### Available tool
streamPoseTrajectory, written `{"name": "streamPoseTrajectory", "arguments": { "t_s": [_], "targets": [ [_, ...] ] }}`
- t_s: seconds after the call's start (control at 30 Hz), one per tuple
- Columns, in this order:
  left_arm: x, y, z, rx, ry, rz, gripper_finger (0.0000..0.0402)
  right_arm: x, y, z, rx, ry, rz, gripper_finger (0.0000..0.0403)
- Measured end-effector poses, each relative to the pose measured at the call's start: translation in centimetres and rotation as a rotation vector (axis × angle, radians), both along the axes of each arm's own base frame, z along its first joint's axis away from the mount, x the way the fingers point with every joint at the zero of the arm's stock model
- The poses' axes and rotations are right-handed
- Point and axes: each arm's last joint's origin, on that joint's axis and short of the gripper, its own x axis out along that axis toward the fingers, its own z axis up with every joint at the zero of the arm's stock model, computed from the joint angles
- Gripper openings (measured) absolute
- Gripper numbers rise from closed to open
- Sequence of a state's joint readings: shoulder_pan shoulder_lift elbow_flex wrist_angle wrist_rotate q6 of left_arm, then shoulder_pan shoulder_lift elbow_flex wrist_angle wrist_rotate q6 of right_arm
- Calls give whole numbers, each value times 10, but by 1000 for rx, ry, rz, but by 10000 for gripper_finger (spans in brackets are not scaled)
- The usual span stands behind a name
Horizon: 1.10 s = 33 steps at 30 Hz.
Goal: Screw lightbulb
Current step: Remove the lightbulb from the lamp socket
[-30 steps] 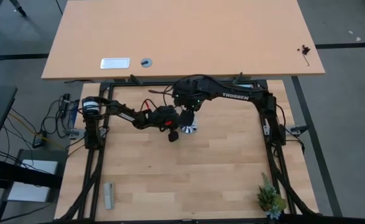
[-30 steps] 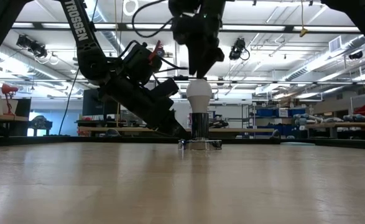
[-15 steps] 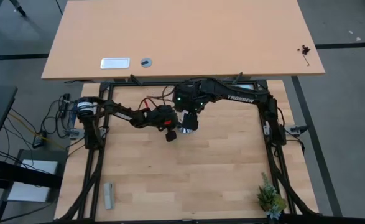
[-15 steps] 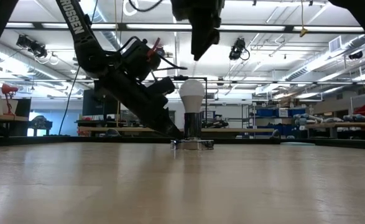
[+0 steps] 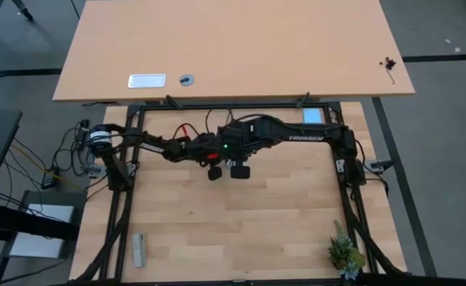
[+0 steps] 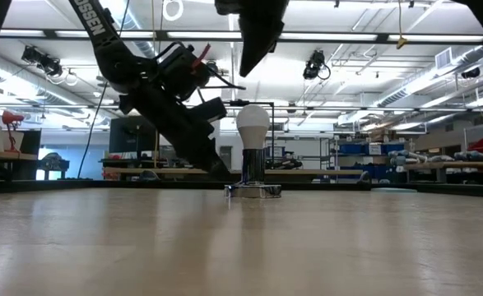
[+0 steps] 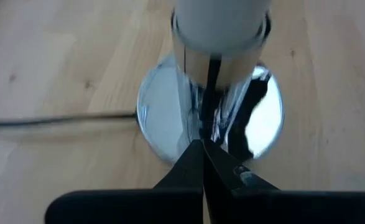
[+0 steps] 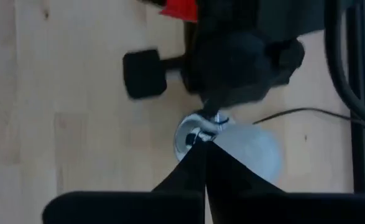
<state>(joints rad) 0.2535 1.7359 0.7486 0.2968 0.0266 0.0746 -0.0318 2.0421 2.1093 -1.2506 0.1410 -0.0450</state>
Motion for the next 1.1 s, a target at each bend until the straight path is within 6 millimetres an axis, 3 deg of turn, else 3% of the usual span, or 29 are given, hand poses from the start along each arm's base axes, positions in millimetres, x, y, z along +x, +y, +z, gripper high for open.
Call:
{"name": "streamPoseTrajectory", "arguments": {
  "t_s": [0.43, 0.8, 1.1],
  "targets": [
    [-5, -1, 6, 10, -20, 8, 1, -22, 17, -20, -7, -63, 42, 10],
    [-5, 0, 7, 14, -33, 8, 1, -87, 20, -28, -33, -324, -65, 5],
    [-6, -1, 6, 8, -12, 7, 1, -136, 19, -77, -15, -444, -246, 6]
  ]
}}
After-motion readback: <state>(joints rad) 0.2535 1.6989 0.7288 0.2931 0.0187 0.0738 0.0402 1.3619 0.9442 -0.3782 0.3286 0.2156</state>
